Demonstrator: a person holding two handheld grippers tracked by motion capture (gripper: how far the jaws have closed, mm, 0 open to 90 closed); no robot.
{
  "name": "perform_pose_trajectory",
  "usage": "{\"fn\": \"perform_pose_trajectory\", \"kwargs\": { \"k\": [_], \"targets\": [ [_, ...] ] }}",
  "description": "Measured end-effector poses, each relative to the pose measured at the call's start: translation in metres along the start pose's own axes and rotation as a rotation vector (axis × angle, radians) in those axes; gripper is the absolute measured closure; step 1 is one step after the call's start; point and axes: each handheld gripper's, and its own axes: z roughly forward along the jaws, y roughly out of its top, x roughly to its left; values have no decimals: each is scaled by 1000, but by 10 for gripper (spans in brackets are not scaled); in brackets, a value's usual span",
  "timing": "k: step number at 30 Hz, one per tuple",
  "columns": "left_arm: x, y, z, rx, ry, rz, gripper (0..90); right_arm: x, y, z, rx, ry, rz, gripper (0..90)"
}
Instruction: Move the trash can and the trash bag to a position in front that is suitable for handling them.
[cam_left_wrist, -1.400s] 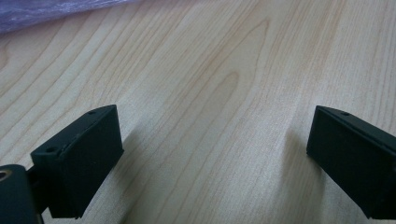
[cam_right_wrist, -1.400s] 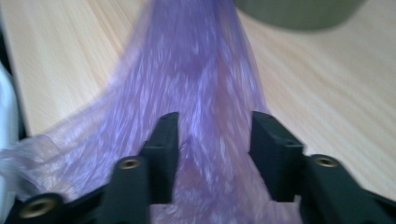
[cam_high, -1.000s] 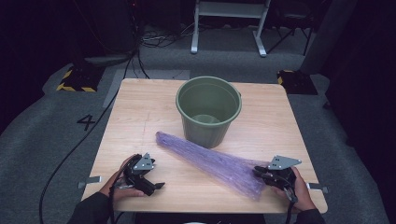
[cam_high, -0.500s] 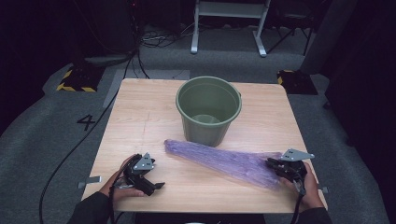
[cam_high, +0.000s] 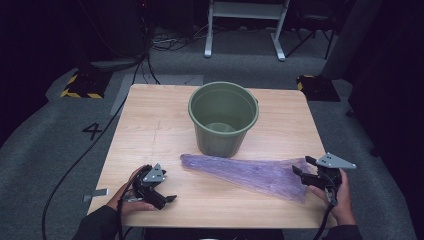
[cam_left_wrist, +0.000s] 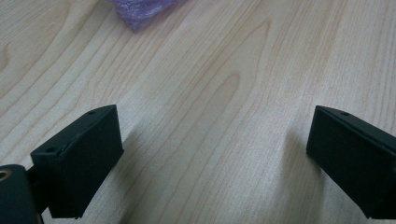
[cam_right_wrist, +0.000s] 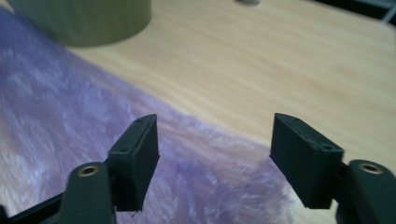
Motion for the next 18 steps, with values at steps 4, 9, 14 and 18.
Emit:
{"fn": "perform_pose_trajectory", "kwargs": {
  "k": [4, 9, 14, 18],
  "targets": [
    [0, 0, 0, 0, 0, -1, 31, 4, 8, -11, -59, -25, 23, 348],
    [0, 0, 0, 0, 0, 0, 31, 34, 14, -17, -42, 67, -47, 419],
    [0, 0, 0, 0, 0, 0, 31, 72, 5, -9, 4, 116, -98, 474],
    [0, 0, 0, 0, 0, 0, 31, 81, 0, 0, 58, 166, -106, 459]
  ]
}}
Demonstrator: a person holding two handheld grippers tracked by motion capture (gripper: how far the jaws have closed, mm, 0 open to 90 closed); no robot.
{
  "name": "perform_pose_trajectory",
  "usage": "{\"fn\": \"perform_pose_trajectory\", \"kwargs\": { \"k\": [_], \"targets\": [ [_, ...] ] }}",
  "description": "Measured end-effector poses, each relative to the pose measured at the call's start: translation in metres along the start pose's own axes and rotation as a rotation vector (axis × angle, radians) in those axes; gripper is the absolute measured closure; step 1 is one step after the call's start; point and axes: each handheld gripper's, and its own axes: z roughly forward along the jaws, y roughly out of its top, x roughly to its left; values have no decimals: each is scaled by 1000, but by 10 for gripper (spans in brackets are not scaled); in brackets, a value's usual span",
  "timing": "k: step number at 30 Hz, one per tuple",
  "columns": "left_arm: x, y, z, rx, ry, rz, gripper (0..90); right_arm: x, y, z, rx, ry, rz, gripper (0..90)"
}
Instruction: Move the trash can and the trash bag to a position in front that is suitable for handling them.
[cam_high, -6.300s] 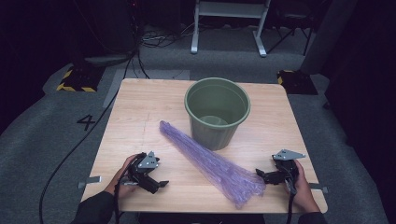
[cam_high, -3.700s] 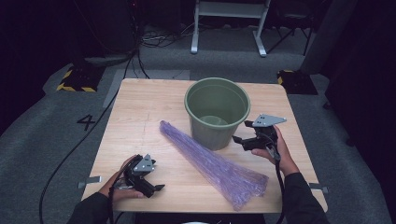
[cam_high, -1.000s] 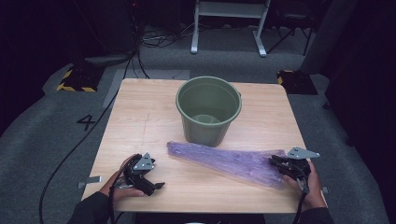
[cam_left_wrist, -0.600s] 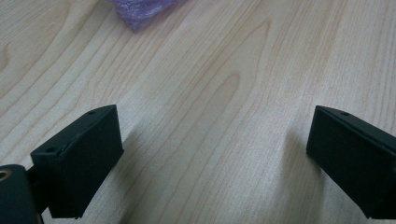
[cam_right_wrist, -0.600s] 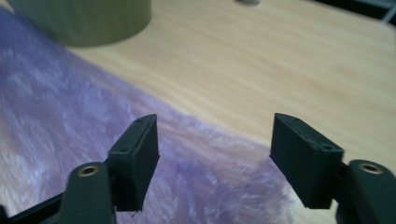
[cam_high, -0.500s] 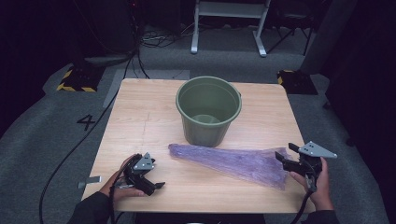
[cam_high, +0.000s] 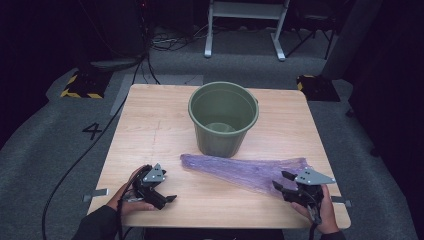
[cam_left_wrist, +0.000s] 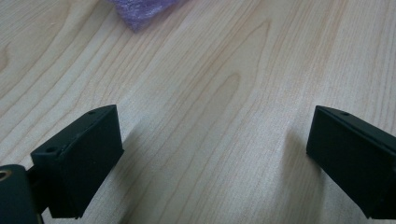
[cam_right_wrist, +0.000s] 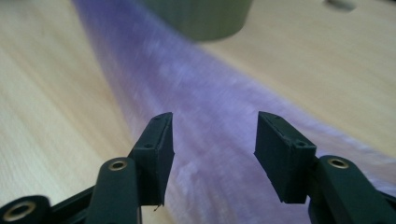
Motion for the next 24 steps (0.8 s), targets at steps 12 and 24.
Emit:
{"fn": "perform_pose_trajectory", "kwargs": {
  "k": [12, 24],
  "targets": [
    [1, 0, 0, -4, -2, 0, 32, -20, -18, 28, 57, -46, 77, 576],
    [2, 4, 4, 3, 11, -5, 16, -55, -14, 41, 56, -66, 42, 632]
  ]
}}
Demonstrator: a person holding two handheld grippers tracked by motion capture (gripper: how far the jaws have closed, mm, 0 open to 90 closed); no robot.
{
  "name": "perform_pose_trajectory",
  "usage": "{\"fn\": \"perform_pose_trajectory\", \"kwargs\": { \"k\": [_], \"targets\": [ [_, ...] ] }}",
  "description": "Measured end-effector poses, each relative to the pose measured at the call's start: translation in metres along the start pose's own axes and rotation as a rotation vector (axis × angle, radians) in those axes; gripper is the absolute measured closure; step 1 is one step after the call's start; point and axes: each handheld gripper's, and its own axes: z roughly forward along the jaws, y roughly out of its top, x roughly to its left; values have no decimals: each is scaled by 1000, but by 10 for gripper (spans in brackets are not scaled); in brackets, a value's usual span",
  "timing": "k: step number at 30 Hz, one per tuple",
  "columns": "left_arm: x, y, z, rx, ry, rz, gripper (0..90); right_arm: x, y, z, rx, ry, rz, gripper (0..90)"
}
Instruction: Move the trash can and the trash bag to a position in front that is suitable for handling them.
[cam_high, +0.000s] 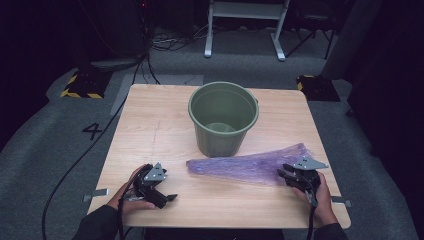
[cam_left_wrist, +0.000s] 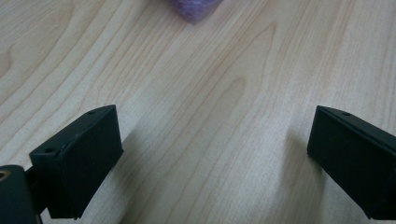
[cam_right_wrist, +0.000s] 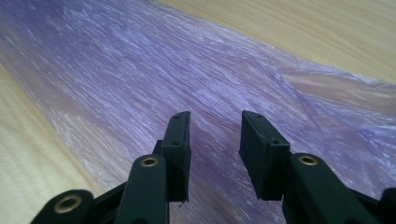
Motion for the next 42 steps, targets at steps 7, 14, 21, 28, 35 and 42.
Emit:
{"fn": "perform_pose_trajectory", "kwargs": {
  "k": [7, 14, 21, 28, 35, 42],
  "targets": [
    [0, 10, 9, 6, 8, -7, 3, -14, 15, 22, 9, -17, -26, 613],
    [-4, 21, 20, 5, -4, 5, 3, -17, 31, 41, 11, -87, -38, 527],
    [-8, 27, 23, -41, -42, 45, 174, -13, 41, 44, -39, -141, 13, 434],
    [-14, 34, 30, -45, -63, 61, 224, 0, 48, 23, -126, -95, 51, 381],
    [-22, 40, 35, -43, -77, 79, 222, 32, 54, 14, -130, 15, 37, 350],
    [-35, 52, 47, -43, -111, 113, 218, 43, 57, 32, -75, 22, 53, 310]
  ]
}}
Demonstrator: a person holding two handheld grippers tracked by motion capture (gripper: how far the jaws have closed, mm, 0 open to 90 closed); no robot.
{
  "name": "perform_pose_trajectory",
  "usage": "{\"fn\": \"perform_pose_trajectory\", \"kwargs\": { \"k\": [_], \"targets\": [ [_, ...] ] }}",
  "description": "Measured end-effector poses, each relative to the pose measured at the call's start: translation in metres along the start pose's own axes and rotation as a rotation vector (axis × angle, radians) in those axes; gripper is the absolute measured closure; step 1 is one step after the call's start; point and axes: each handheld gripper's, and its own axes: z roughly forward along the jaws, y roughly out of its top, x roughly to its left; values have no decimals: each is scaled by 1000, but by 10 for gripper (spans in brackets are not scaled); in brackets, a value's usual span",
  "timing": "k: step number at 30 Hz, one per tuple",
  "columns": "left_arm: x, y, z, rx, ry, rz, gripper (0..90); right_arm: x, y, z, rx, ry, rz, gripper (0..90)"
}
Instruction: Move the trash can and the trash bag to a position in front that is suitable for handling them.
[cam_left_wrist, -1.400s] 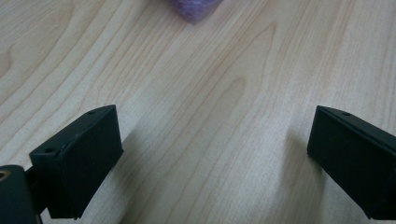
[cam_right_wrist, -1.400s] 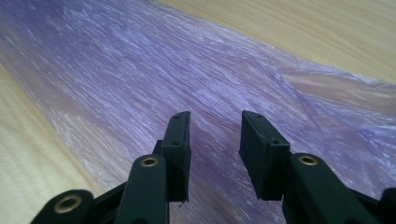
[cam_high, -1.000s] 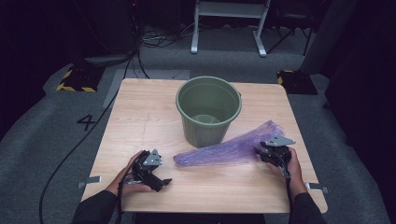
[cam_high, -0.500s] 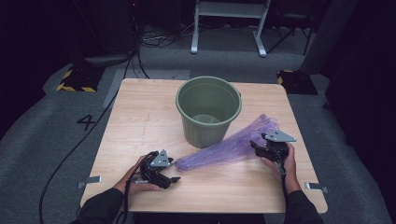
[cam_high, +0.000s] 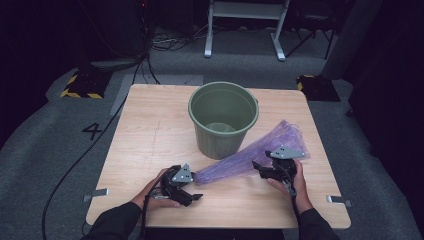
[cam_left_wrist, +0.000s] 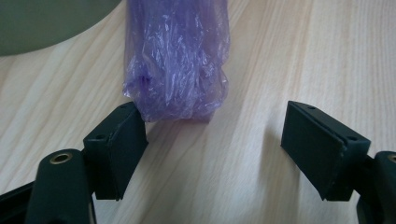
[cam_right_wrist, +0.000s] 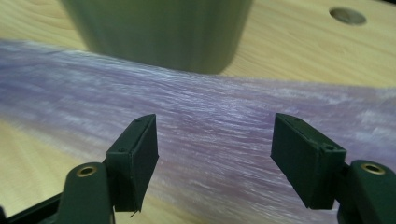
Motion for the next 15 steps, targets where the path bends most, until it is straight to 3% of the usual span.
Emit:
{"fn": "perform_pose_trajectory", "kwargs": {
  "k": [6, 10, 15],
  "targets": [
    [-10, 9, 9, 7, -33, 33, 216, -11, -6, 12, 57, -26, 88, 232],
    [-16, 17, 18, 7, -63, 67, 216, -13, -6, 19, 85, -21, 87, 188],
    [-20, 25, 26, 10, -77, 80, 208, -14, -5, 29, 110, -18, 76, 178]
  ]
}}
